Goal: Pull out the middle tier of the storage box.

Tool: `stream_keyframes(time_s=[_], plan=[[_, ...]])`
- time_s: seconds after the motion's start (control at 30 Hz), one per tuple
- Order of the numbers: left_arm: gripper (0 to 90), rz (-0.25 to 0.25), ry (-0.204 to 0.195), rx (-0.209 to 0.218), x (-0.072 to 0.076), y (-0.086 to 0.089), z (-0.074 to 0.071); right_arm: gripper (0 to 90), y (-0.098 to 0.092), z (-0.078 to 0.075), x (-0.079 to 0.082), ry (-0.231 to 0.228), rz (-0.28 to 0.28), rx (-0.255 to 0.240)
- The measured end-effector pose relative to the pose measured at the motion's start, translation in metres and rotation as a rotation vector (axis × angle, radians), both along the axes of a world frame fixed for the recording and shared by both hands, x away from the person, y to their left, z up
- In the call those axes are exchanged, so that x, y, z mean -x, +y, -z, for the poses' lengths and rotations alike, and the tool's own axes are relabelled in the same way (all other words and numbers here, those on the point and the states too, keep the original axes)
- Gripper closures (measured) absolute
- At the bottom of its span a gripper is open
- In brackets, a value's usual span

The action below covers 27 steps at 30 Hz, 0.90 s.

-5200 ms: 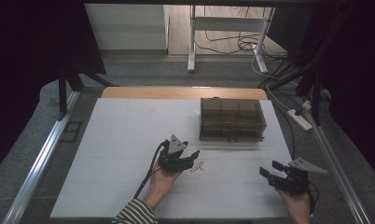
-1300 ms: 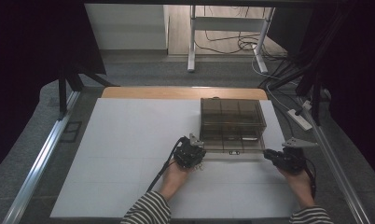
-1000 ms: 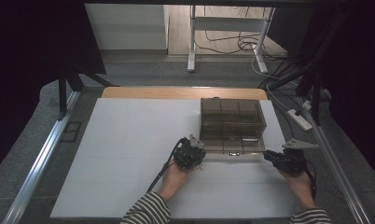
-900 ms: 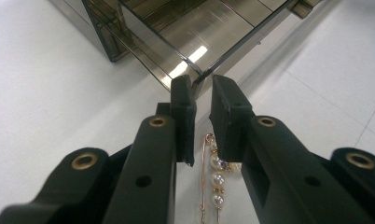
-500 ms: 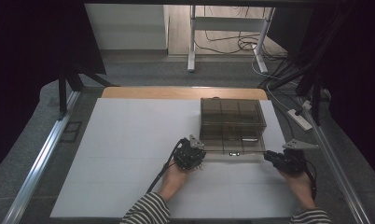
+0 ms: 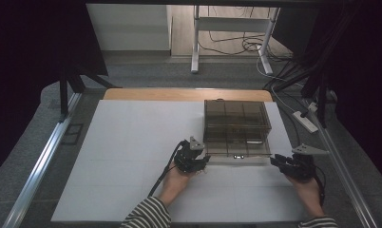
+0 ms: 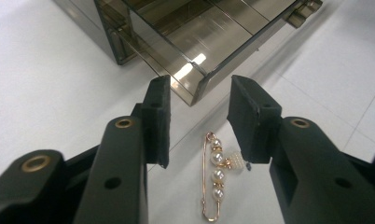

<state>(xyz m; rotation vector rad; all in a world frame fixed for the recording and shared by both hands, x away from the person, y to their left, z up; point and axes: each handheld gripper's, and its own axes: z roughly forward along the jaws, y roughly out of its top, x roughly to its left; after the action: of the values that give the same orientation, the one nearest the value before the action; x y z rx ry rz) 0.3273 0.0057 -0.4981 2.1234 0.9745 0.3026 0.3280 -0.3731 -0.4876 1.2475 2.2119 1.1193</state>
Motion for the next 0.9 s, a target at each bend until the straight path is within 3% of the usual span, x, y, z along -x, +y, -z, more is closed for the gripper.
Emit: stream_keyframes(time_s=[0.4,0.9], plan=[[50.8,-0.023,-0.014,0.019,0.009,0.019,-0.006,61.5,0.001,-0.001,0.011,-0.008,0.021,-0.021],[46.9,-0.046,-0.034,0.032,0.022,0.047,-0.009,53.8,0.007,0.000,0.026,-0.025,0.031,-0.031]])
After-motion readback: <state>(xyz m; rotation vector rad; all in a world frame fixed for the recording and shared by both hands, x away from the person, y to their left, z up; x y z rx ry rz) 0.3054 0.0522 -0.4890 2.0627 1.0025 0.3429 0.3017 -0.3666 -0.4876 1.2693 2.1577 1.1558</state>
